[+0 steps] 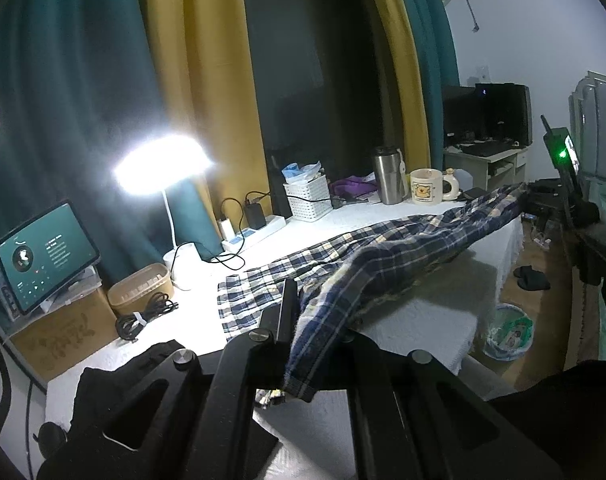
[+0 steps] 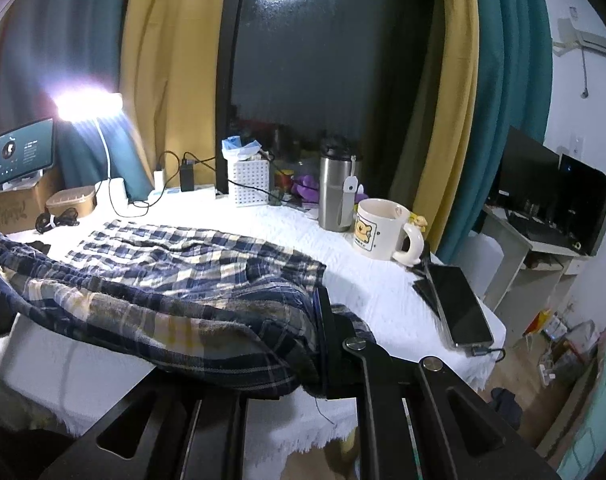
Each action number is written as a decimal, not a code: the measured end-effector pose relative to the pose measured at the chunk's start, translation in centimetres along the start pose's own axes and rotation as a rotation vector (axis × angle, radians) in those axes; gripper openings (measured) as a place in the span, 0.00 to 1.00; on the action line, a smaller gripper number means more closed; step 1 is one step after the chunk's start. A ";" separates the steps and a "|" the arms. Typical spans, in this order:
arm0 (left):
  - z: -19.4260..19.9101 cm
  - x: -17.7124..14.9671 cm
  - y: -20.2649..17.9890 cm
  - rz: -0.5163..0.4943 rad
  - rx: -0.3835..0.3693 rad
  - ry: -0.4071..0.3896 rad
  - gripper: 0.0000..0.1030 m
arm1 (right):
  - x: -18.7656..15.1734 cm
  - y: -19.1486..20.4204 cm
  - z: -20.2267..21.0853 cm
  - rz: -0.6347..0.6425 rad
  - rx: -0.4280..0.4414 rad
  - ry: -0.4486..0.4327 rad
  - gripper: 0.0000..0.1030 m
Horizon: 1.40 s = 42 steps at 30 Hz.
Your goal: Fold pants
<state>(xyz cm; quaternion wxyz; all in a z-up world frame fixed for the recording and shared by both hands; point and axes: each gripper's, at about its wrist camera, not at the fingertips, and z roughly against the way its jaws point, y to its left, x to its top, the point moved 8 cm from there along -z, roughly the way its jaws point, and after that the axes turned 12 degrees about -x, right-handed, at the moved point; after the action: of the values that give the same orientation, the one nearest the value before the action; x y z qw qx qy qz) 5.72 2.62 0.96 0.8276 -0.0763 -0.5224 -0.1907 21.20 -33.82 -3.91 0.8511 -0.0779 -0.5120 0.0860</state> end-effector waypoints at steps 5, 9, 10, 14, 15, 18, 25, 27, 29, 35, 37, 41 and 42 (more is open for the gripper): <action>-1.5 0.5 1.2 0.020 0.003 0.007 0.02 | 1.4 0.5 -1.2 0.001 -0.001 -0.002 0.11; -2.5 0.9 2.0 0.025 -0.001 0.010 0.02 | 2.1 0.5 -2.0 -0.003 -0.009 -0.002 0.11; -2.6 1.0 2.1 0.026 -0.003 0.009 0.02 | 2.3 0.5 -2.3 -0.004 -0.010 -0.001 0.11; -3.5 1.5 3.0 0.045 -0.012 -0.010 0.02 | 2.9 0.6 -3.5 -0.009 -0.012 0.012 0.11; -3.8 1.6 3.3 0.050 -0.014 -0.009 0.02 | 3.1 0.8 -3.8 -0.009 -0.011 0.014 0.11; -4.9 1.8 4.3 0.061 -0.020 0.002 0.02 | 3.6 1.0 -4.5 -0.013 -0.010 0.017 0.11; -7.2 2.7 6.1 0.082 -0.052 0.027 0.02 | 4.6 1.2 -6.9 -0.022 -0.018 0.036 0.11; -8.0 3.0 6.7 0.091 -0.060 0.025 0.02 | 4.8 1.2 -7.8 -0.025 -0.022 0.044 0.11; -8.8 3.3 7.2 0.091 -0.060 0.026 0.02 | 5.1 1.3 -8.6 -0.029 -0.024 0.050 0.11; -11.6 4.0 8.9 0.101 -0.068 0.041 0.02 | 5.7 1.7 -10.8 -0.028 -0.021 0.068 0.11; -12.1 4.3 9.4 0.099 -0.068 0.044 0.02 | 6.0 1.9 -11.5 -0.026 -0.018 0.074 0.11; -13.6 4.6 10.3 0.092 -0.065 0.059 0.02 | 6.4 2.3 -12.9 -0.028 -0.013 0.083 0.11; -14.0 4.6 10.5 0.090 -0.064 0.065 0.02 | 6.5 2.4 -13.3 -0.027 -0.012 0.087 0.11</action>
<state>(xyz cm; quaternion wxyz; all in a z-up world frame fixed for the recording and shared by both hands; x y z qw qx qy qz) 23.33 6.61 -0.36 0.8490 -0.1200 -0.4849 -0.1722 35.81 -30.64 -5.07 0.8731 -0.0795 -0.4762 0.0678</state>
